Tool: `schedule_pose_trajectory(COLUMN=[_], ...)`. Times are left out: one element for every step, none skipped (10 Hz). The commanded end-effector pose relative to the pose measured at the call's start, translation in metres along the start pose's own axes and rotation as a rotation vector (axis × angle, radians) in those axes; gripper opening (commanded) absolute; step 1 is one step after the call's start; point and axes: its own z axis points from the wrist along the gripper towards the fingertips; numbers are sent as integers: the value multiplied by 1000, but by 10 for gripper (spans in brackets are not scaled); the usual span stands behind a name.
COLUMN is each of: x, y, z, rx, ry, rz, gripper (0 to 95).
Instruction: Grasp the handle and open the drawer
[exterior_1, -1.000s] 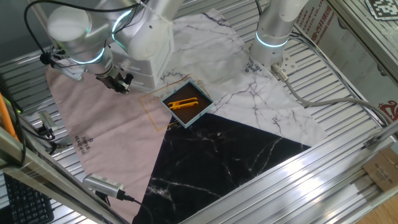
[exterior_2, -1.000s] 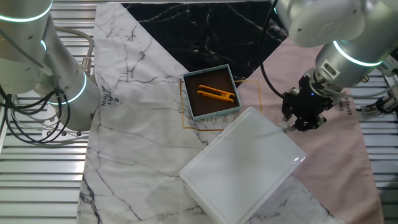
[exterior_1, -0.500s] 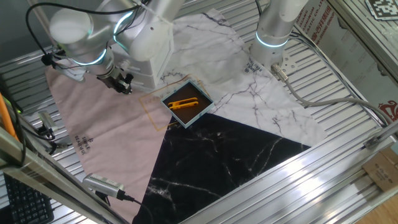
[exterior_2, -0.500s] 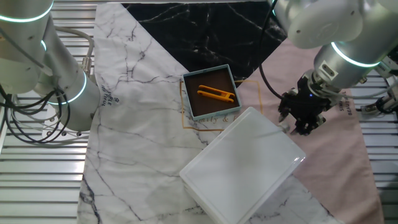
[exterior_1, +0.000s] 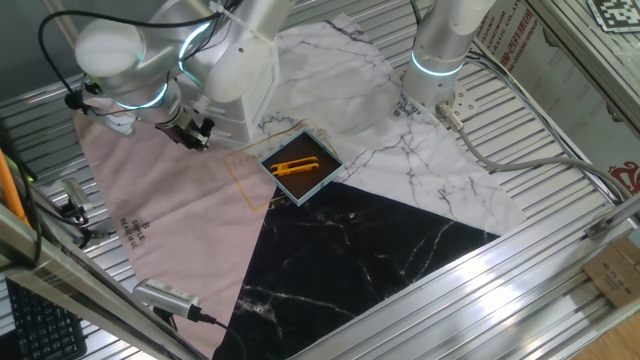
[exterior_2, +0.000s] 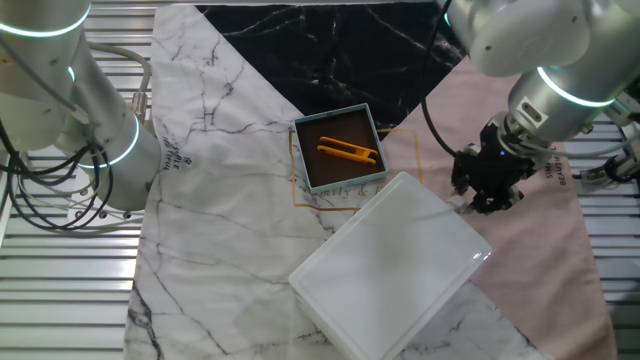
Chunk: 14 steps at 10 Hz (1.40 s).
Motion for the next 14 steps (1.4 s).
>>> schedule_pose_trajectory(x=[1, 2, 2, 2, 2, 3, 3, 3, 4, 5, 6, 8, 10, 12], y=[0, -1, -1, -1, -1, -1, -1, -1, -1, -1, -1, -1, -2, -3], z=[1, 2, 2, 3, 3, 4, 4, 5, 5, 7, 8, 9, 10, 10], rx=[-1, -2, -4, -6, -8, -9, -11, -13, -12, -10, -7, -7, -6, -4], ry=[0, 0, 1, 3, 7, 10, 14, 22, 24, 28, 30, 29, 28, 31], rz=[-14, -18, -19, -15, -15, -15, -15, -14, -15, -14, -16, -19, -23, -27], gripper=[380, 380, 380, 380, 380, 380, 380, 380, 380, 380, 380, 380, 380, 380])
